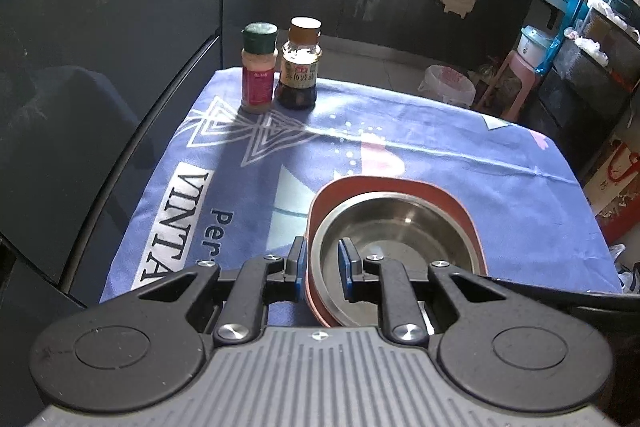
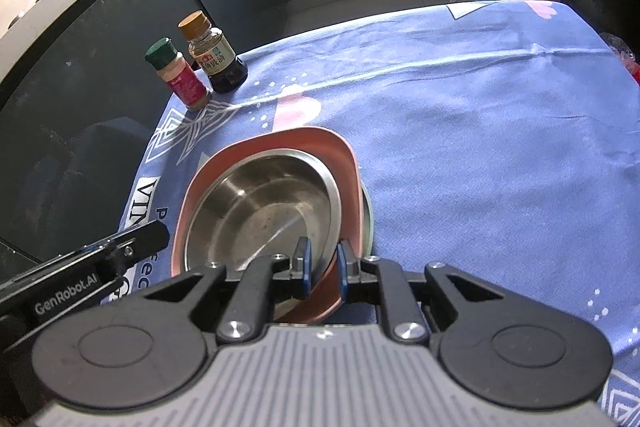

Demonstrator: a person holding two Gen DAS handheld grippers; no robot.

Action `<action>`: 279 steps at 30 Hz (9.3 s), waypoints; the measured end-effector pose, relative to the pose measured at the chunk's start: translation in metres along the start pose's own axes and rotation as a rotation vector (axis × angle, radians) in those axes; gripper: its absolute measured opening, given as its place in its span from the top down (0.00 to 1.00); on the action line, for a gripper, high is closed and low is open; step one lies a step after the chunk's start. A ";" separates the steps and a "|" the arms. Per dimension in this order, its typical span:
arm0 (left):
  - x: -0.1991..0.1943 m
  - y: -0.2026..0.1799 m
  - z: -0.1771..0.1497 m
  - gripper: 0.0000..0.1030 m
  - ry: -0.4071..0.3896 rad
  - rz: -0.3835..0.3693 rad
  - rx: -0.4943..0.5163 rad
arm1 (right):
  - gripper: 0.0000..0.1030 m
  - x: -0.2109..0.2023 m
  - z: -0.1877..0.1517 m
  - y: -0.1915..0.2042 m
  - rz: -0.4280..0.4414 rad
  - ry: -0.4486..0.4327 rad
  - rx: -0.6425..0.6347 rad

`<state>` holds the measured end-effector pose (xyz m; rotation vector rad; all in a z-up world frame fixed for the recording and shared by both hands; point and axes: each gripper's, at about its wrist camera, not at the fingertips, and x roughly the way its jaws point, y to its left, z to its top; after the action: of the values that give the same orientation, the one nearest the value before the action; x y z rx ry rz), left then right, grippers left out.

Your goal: Organize plates and bowls

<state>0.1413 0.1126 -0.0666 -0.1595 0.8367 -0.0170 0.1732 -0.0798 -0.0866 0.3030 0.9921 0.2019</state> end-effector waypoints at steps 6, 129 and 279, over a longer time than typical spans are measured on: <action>0.006 0.000 -0.004 0.85 0.024 0.016 0.004 | 0.00 -0.001 0.000 0.002 0.002 0.000 -0.011; -0.116 -0.029 -0.080 0.76 -0.010 -0.059 0.069 | 0.00 -0.132 -0.092 -0.022 0.089 -0.059 0.069; -0.037 -0.026 -0.033 0.50 0.087 -0.307 -0.104 | 0.00 -0.084 -0.030 -0.068 0.148 -0.083 0.109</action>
<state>0.0927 0.0854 -0.0572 -0.3864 0.8941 -0.2710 0.1049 -0.1643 -0.0588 0.4812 0.9006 0.2682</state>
